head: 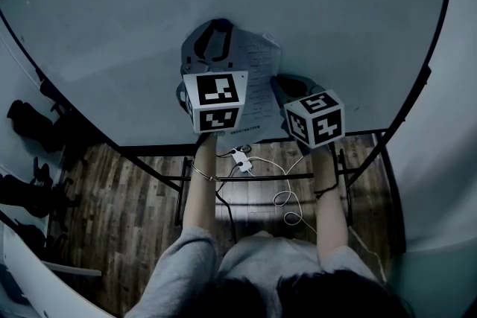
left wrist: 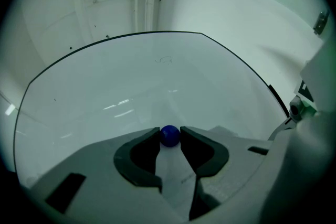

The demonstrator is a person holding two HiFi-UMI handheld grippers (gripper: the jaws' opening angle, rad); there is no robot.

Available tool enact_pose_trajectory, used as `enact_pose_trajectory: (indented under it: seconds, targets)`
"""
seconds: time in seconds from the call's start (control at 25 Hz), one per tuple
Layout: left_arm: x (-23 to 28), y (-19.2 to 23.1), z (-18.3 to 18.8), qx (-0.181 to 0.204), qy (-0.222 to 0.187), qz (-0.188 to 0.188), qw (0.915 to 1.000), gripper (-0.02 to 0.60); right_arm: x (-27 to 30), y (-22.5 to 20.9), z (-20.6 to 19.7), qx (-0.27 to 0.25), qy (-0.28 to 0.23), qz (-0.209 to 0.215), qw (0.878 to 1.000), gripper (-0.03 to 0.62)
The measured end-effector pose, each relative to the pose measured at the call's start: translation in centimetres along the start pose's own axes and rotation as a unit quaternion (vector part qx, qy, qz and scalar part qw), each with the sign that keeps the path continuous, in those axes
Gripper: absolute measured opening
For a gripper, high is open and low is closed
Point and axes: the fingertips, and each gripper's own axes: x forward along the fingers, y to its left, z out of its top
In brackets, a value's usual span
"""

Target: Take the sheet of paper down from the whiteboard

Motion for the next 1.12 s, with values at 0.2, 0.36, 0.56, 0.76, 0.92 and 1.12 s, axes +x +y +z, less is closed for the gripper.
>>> enact_pose_trajectory:
  seconds: [0.2, 0.36, 0.56, 0.76, 0.92, 1.12]
  targets:
    - [0.4, -0.4, -0.2, 0.005, -0.004, -0.001, 1.0000, 0.124, 0.0, -0.5, -1.2, 0.008, 0.008, -0.005, 1.000, 0.000]
    - [0.4, -0.4, -0.3, 0.005, -0.004, 0.000, 1.0000, 0.124, -0.1, -0.8, -1.2, 0.010, 0.006, -0.010, 1.000, 0.000]
    - [0.5, -0.7, -0.3, 0.001, -0.002, -0.006, 1.0000, 0.124, -0.4, -1.1, -1.2, 0.011, 0.003, -0.011, 1.000, 0.000]
    - [0.0, -0.5, -0.3, -0.003, 0.004, -0.010, 0.9999, 0.124, -0.5, -0.9, -1.0, 0.014, 0.002, -0.012, 1.000, 0.000]
    - [-0.7, -0.5, -0.5, -0.011, 0.005, -0.011, 0.9999, 0.124, -0.6, -1.1, -1.4, 0.019, 0.003, -0.014, 1.000, 0.000]
    - [-1.7, -0.5, -0.9, -0.024, 0.009, -0.010, 0.9996, 0.124, -1.0, -1.2, -1.7, 0.027, 0.004, -0.018, 0.999, 0.000]
